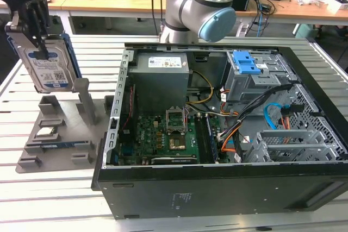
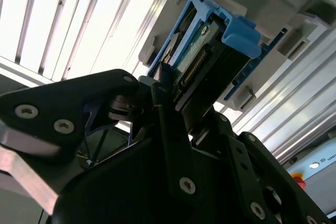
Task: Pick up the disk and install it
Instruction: 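Pick up the disk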
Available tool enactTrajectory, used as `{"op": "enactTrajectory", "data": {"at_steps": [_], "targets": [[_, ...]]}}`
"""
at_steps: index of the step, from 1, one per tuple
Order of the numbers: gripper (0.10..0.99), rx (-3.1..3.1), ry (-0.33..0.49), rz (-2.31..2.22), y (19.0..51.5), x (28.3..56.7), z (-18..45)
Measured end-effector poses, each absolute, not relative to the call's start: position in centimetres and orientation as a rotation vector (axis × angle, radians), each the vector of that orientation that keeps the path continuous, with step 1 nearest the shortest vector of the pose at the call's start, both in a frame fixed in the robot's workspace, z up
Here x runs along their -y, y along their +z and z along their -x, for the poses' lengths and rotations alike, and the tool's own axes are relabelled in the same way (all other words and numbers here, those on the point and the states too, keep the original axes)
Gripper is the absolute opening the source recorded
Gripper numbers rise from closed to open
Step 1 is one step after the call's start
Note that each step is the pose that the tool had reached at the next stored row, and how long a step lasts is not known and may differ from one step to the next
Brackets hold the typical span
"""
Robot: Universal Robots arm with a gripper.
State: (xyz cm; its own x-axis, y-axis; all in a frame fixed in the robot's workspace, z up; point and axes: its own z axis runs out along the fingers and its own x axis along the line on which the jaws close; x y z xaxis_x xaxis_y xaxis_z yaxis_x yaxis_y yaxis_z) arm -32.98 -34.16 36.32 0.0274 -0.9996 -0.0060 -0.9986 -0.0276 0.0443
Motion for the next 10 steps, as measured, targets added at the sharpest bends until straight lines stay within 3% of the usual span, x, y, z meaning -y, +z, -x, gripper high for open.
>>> {"op": "enactTrajectory", "data": {"at_steps": [10], "targets": [[0.349, 2.171, -0.055, -2.231, 38.3, 34.2, 32.9]]}}
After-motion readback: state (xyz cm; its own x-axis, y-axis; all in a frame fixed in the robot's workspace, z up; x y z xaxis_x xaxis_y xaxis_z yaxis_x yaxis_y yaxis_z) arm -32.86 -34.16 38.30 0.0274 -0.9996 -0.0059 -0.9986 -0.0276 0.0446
